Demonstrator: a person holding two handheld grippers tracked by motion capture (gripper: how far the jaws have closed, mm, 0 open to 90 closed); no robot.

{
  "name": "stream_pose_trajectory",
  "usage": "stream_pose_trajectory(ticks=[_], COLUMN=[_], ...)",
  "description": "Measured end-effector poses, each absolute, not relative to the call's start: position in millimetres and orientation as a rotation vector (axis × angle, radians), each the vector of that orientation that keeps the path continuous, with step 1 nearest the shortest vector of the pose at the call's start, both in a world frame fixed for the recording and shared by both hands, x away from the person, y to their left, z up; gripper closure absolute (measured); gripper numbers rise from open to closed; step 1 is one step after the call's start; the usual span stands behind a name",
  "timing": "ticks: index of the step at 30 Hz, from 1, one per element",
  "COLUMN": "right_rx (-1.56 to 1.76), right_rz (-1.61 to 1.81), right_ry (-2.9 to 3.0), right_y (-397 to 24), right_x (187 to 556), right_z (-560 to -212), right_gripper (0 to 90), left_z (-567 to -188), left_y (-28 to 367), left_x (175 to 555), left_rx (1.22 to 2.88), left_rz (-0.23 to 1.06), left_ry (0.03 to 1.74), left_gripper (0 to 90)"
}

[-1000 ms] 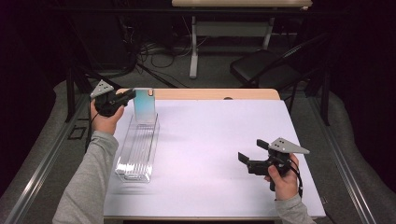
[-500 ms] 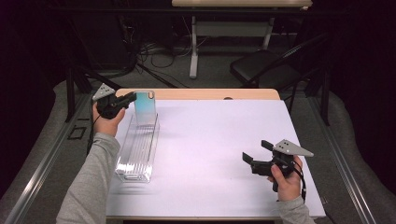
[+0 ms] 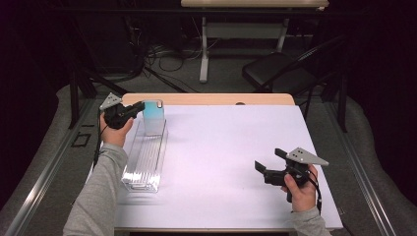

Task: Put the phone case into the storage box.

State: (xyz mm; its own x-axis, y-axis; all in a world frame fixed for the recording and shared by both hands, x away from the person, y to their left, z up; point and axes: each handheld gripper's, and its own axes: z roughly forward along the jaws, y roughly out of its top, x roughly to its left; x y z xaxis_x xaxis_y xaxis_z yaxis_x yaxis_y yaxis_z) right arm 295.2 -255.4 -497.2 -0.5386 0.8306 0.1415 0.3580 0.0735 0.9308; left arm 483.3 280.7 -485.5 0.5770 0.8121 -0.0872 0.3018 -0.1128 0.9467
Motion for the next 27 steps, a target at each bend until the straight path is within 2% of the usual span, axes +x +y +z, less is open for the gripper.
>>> stream_pose_trajectory(ticks=[27], right_rx=[1.167], right_rz=[1.47], right_ry=[1.929], right_y=[-254.8], right_x=[295.9], right_z=[-497.6], right_gripper=[7.7], left_z=[-492.7], left_y=[279.9], left_x=[485.8], left_rx=[1.708], left_rz=[0.559], left_ry=[0.933], left_gripper=[83.9])
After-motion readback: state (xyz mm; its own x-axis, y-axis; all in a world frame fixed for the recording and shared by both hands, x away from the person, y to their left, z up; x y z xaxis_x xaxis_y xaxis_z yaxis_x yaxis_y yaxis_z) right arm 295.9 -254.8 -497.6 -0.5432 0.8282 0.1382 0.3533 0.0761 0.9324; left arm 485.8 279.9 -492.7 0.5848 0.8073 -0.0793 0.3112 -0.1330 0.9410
